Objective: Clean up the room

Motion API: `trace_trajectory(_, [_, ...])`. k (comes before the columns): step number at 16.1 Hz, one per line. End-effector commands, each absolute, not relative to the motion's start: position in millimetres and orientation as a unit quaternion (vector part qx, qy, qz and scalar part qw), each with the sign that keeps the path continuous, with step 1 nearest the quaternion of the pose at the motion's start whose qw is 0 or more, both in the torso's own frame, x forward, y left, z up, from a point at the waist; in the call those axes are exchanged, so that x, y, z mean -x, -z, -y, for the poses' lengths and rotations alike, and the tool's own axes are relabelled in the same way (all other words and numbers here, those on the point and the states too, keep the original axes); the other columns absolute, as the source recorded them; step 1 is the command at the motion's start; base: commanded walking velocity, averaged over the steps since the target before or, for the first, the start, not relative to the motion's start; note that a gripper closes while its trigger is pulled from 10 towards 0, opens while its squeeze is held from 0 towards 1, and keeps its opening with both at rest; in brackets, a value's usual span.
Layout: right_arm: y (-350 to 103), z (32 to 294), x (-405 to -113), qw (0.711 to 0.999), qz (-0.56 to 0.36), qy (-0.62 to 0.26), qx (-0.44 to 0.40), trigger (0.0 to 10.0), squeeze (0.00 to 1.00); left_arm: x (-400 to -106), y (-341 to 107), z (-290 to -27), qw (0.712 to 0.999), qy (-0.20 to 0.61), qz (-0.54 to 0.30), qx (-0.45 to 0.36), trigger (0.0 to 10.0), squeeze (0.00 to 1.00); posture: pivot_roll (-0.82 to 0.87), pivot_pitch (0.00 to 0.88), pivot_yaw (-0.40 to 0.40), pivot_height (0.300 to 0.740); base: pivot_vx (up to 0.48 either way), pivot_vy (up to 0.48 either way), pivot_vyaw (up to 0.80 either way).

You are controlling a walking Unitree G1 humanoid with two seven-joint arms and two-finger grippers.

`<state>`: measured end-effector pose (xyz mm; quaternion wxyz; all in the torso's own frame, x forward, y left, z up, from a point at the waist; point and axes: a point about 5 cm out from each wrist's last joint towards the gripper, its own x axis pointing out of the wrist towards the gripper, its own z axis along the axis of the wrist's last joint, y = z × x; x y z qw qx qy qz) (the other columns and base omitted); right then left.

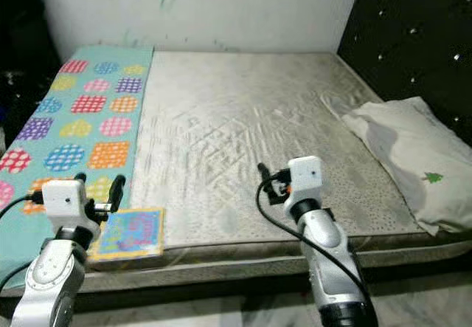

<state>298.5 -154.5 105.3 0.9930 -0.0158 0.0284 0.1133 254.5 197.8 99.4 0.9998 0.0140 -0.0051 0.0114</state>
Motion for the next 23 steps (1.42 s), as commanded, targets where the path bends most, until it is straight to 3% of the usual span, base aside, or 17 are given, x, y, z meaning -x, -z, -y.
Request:
trace_trajectory(1, [-112.2, 146.8, -300.6, 0.991, -0.017, -0.13, 0.012, 10.0, 0.0, -253.2, -100.7, -204.1, 0.999, -0.017, 0.006, -0.034, 10.0, 0.0, -0.06, 0.007, -0.053, 0.74, 0.0, 0.0, 0.0])
trace_trajectory(6, [-111.6, 146.3, -300.5, 0.991, -0.019, -0.133, 0.014, 10.0, 0.0, -249.4, -102.8, -192.2, 0.999, 0.041, 0.013, -0.007, 10.0, 0.0, -0.06, 0.011, -0.053, 0.74, 0.158, 0.0, 0.0])
trace_trajectory(17, [-111.2, 148.0, -301.8, 0.992, -0.017, -0.124, 0.027, 10.0, 0.0, -249.9, -102.3, -192.7, 0.999, 0.038, 0.009, -0.009, 10.0, 0.0, -0.06, 0.011, -0.055, 0.74, 0.456, 0.0, 0.0])
trace_trajectory(23, [-109.0, 149.2, -302.8, 0.992, -0.019, -0.119, 0.03, 10.0, 0.0, -252.5, -96.9, -197.8, 1.0, 0.007, -0.008, -0.012, 10.0, 0.0, -0.06, 0.002, -0.055, 0.74, 0.0, 0.0, 0.0])
